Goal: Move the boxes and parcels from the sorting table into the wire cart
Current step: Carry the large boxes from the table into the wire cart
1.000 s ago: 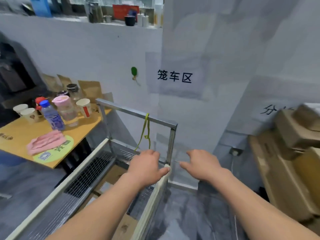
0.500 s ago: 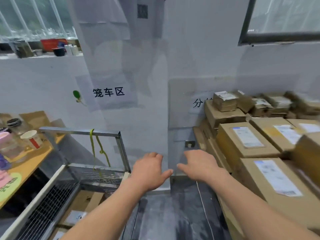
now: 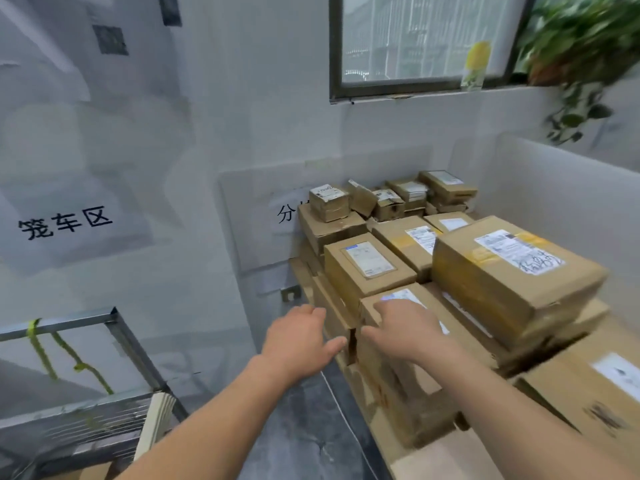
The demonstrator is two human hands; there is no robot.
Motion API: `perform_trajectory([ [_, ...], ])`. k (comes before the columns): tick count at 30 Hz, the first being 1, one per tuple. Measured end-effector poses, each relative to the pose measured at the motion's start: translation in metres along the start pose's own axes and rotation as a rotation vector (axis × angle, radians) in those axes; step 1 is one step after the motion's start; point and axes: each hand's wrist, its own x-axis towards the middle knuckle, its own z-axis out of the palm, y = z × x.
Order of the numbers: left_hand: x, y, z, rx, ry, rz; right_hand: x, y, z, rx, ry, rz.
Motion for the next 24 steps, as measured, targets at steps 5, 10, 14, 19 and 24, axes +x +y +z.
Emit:
perform_trajectory([
  [5, 0.017, 0.033, 0.004, -0.017, -0.012, 0.149, -0.023, 0.039, -0.010, -0.004, 0.027, 0.155],
  [10, 0.033, 0.073, 0.007, -0.024, -0.022, 0.299, -0.057, 0.072, -0.019, -0.017, 0.087, 0.311],
  [14, 0.036, 0.114, 0.015, -0.028, -0.035, 0.453, -0.091, 0.103, -0.021, -0.010, 0.085, 0.459],
  [19, 0.027, 0.171, 0.026, -0.125, -0.038, 0.598, -0.131, 0.150, -0.017, 0.008, 0.072, 0.625],
  [24, 0.025, 0.227, 0.047, -0.143, -0.073, 0.664, -0.153, 0.208, -0.006, -0.006, 0.035, 0.719],
])
